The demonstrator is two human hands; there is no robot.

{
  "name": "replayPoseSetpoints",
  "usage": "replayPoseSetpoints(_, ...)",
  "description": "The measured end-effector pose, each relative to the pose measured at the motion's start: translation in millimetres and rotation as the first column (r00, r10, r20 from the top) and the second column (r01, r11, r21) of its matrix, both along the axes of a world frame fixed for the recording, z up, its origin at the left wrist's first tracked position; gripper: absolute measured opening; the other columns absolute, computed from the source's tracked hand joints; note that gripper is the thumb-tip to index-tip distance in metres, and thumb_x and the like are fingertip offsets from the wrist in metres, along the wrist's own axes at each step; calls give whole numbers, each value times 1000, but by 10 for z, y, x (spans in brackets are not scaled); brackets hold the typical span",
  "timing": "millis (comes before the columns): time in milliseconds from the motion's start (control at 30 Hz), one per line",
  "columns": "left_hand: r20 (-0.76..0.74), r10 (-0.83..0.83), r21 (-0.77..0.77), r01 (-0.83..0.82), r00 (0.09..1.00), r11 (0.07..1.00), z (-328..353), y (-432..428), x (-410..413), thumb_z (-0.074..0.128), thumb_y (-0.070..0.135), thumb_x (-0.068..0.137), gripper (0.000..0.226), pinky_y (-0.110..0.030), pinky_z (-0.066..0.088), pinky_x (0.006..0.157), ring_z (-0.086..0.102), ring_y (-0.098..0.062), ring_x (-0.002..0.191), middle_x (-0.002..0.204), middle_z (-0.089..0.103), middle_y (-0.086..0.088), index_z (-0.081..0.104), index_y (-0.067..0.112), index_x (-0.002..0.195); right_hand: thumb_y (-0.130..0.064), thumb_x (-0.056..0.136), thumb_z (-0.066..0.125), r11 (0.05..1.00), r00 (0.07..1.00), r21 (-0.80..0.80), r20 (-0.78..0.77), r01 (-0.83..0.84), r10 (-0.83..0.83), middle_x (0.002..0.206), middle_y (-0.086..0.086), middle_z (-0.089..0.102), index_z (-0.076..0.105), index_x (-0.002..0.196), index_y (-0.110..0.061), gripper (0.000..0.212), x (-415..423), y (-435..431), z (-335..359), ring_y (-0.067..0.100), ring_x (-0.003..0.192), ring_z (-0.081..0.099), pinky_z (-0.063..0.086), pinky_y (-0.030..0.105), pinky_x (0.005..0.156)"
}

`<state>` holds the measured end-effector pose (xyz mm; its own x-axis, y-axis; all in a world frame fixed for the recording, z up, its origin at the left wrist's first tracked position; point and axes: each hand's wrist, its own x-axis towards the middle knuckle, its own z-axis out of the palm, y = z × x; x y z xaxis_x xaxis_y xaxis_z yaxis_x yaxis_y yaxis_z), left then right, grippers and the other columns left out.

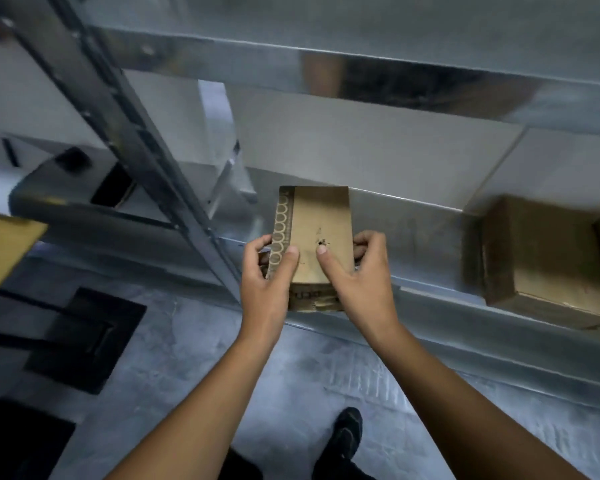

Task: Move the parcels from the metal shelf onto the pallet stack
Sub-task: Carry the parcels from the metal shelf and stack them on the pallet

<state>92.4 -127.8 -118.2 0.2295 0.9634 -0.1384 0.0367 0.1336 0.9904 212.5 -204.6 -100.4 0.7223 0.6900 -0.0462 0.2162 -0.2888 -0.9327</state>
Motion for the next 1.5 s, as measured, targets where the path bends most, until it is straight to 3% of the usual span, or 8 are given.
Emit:
replayPoseSetpoints(167,57,142,35,-144,988,989,99,429,-978,74,49,80,40,-36,59,85,69,-13,105,110,71,13,61,38,117,-47,88,77,981,981,27,33,-190,190,132,-8,45,46,144,-27,67,-884,624,34,10,127,52,44,35,111)
replayPoseSetpoints(400,13,303,124,-302,953,945,192,1145,-2644,71,49,86,43,-31,59,90,65,-11,118,134,62,0,58,48,128,-45,92,76,880,884,99,4,-465,467,142,-11,54,43,141,-42,60,-2361,1650,109,-9,120,54,50,26,100)
replayPoseSetpoints(533,34,431,188,-429,902,883,332,1497,-3587,71,52,84,38,-23,57,87,65,-6,117,134,61,3,58,60,119,-54,88,71,796,805,143,8,-588,593,138,-18,55,43,139,-45,59,-3274,2217,208,-16,117,53,45,6,87)
replayPoseSetpoints(667,33,562,204,-556,826,806,440,1775,-4382,71,51,85,41,-12,52,84,62,4,114,135,60,5,57,55,122,-58,84,68,721,730,183,-22,-668,683,140,-13,57,47,140,-40,63,-4096,2676,311,-8,121,56,50,21,96)
replayPoseSetpoints(800,68,664,196,-663,744,723,458,2058,-4960,72,40,92,46,-20,54,93,61,0,120,137,59,2,58,36,135,-60,81,68,631,637,188,-33,-753,770,146,-8,55,44,149,-34,77,-4708,3125,411,1,132,54,50,38,110)
replayPoseSetpoints(1033,33,806,286,-778,592,560,535,2647,-5754,68,26,100,40,2,41,84,52,24,113,133,56,20,55,28,139,-59,89,66,411,424,201,27,-889,905,154,-7,49,34,161,-42,81,-5584,4046,530,5,142,47,44,46,117)
replayPoseSetpoints(1267,-22,912,332,-858,409,393,832,3248,-6557,68,38,96,46,-2,43,90,53,17,116,139,57,8,56,34,139,-66,89,61,233,236,249,-17,-940,972,159,-13,45,32,162,-39,83,-6531,4891,736,7,146,44,44,47,118)
replayPoseSetpoints(1500,-52,954,322,-899,295,295,956,3445,-7120,66,48,91,57,-44,58,100,65,-6,119,134,65,11,54,31,144,-66,89,61,128,113,258,-74,-958,991,155,-14,47,32,158,-49,77,-7253,5323,756,6,140,49,47,46,116)
